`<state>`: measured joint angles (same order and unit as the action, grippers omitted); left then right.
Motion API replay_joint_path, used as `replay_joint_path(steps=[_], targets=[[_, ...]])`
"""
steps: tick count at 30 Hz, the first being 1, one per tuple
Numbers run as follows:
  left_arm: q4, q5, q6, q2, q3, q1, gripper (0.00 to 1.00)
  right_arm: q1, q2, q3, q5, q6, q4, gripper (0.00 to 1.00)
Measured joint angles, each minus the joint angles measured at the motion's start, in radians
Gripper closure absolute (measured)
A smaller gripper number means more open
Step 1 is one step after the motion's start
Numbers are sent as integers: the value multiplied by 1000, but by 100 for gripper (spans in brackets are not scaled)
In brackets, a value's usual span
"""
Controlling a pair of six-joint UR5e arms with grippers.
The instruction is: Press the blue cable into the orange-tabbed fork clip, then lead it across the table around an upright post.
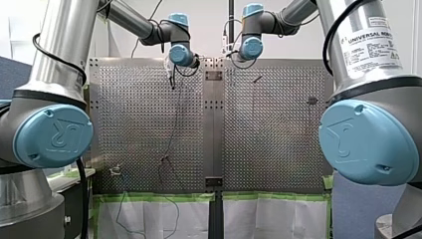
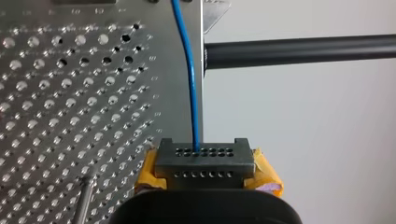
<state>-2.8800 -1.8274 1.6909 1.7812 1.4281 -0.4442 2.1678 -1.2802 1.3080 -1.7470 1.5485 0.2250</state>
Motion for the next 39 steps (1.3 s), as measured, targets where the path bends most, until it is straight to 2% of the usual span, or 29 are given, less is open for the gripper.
replay_joint_path(steps=[6,10,19,26,39], targets=[[-31,41,33,6,-47,-5,98,-15,-1,-2,-2,-1,-15,100],[-35,63,54,32,-62,-13,98,-26,0,-4,-1,-2,-16,100],[-73,80,62,102,-126,-46,98,-59,-1,-8,0,-2,-23,100],[-102,85,78,128,-193,-65,98,-87,-1,-14,0,-2,-27,100],[-207,99,91,223,-325,-107,98,-141,-2,-18,10,10,-34,100]])
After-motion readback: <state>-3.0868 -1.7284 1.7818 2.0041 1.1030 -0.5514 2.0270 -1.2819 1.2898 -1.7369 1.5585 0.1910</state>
